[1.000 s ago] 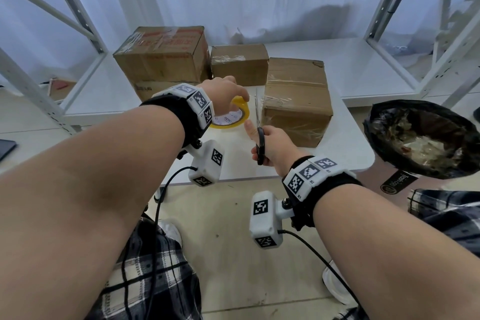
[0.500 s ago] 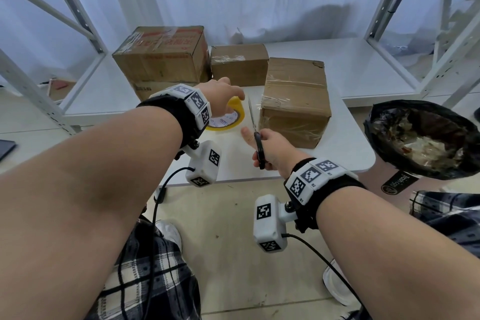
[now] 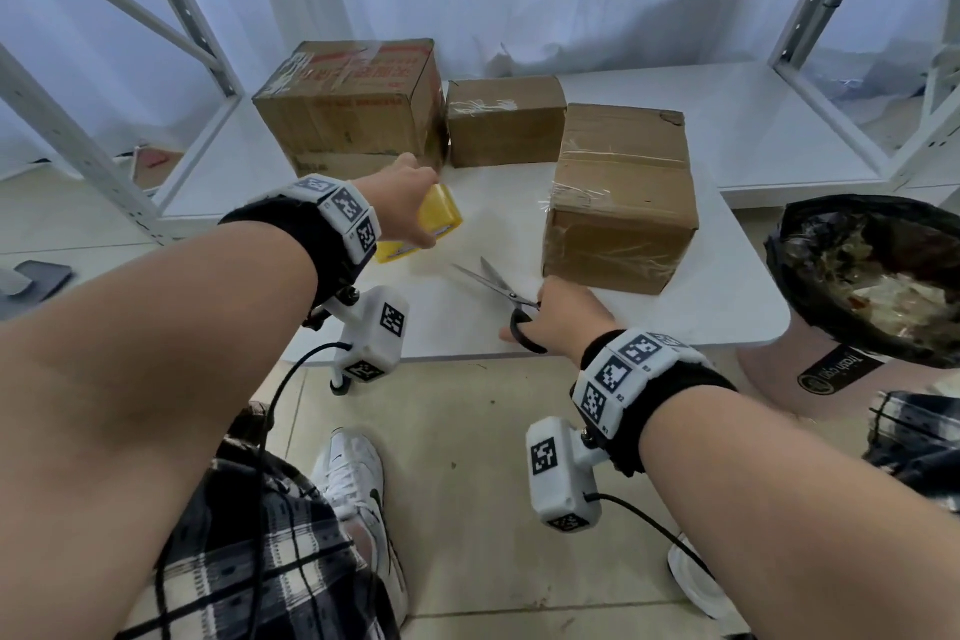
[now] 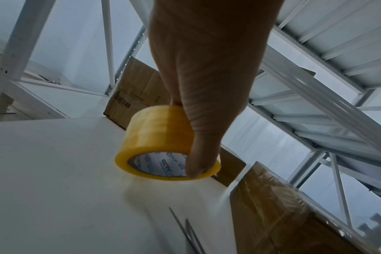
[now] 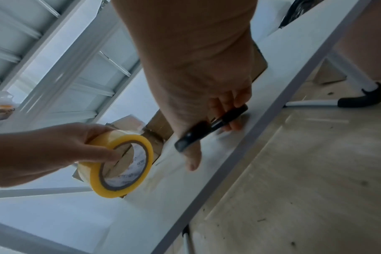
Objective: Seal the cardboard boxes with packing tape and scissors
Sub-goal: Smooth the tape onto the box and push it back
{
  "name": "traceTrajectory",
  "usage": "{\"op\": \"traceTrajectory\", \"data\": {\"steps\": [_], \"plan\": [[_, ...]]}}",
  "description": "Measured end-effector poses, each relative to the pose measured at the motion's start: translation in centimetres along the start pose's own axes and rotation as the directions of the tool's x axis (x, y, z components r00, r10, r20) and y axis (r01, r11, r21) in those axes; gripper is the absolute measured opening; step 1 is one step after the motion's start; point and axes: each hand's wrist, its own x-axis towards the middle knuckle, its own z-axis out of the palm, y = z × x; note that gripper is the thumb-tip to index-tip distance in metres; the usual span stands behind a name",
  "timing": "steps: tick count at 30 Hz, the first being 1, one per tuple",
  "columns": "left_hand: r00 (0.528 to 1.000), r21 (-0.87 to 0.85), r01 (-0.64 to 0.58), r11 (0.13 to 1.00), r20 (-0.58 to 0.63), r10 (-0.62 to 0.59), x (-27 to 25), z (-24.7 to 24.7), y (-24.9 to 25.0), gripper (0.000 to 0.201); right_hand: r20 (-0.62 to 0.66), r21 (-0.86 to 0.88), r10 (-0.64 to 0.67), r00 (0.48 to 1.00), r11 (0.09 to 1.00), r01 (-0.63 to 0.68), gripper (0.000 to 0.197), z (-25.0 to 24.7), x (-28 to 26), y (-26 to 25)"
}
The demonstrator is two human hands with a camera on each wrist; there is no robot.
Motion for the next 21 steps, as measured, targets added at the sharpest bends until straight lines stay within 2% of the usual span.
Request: {"op": "traceTrajectory", "data": {"steps": [3, 5, 7, 8, 9, 10, 11, 12, 13, 18, 21], "plan": [[0.999, 0.006, -0.036, 0.999, 0.028, 0.036, -0.5, 1.1, 0.7, 0.088, -0.027, -0.103, -0.041, 0.999, 0.994, 0.038, 0.042, 0.5, 0.4, -1.0], [0.997, 0.039, -0.069, 0.997, 0.05, 0.067, -0.7, 2.3, 1.4, 0.092, -0.006, -0.161, -0.091, 0.996, 0.983, 0.089, 0.028, 0.3, 0.2, -1.6], [0.995, 0.054, -0.083, 0.995, 0.061, 0.079, -0.8, 3.5, 1.8, 0.092, -0.075, -0.155, -0.141, 0.987, 0.98, 0.128, 0.01, -0.5, -0.4, -1.9], [0.995, 0.054, -0.08, 0.995, 0.066, 0.076, -0.9, 4.0, 1.9, 0.091, -0.174, -0.15, -0.178, 0.969, 0.977, 0.153, 0.015, -1.0, -0.6, -1.9], [0.995, 0.05, -0.071, 0.996, 0.068, 0.067, -0.9, 4.4, 2.0, 0.09, -0.306, -0.164, -0.228, 0.924, 0.969, 0.184, 0.021, -1.5, -0.7, -1.8], [0.996, 0.046, -0.06, 0.997, 0.066, 0.057, -0.9, 4.7, 2.0, 0.089, -0.441, -0.196, -0.286, 0.851, 0.956, 0.219, 0.025, -2.2, -0.8, -1.6], [0.997, 0.043, -0.054, 0.998, 0.059, 0.051, -0.9, 5.0, 2.0, 0.088, -0.542, -0.23, -0.33, 0.773, 0.943, 0.242, 0.028, -3.0, -0.8, -1.6], [0.998, 0.044, -0.045, 0.998, 0.047, 0.043, -1.0, 5.2, 1.9, 0.088, -0.596, -0.255, -0.343, 0.726, 0.938, 0.234, 0.032, -3.8, -0.5, -1.5], [0.999, 0.049, -0.035, 0.998, 0.038, 0.033, -1.0, 5.4, 1.7, 0.089, -0.609, -0.269, -0.329, 0.722, 0.942, 0.202, 0.038, -4.6, 0.1, -1.2], [0.998, 0.092, 0.019, 0.996, 0.065, -0.025, -0.7, 6.5, -0.2, 0.092, -0.435, -0.319, -0.146, 0.888, 0.948, -0.001, 0.068, -6.2, 3.7, -1.1], [0.996, 0.086, -0.003, 0.996, 0.087, -0.004, -0.4, 6.4, -0.7, 0.074, -0.431, -0.349, -0.058, 0.9, 0.931, -0.107, 0.063, -5.5, 5.2, -2.6]]}}
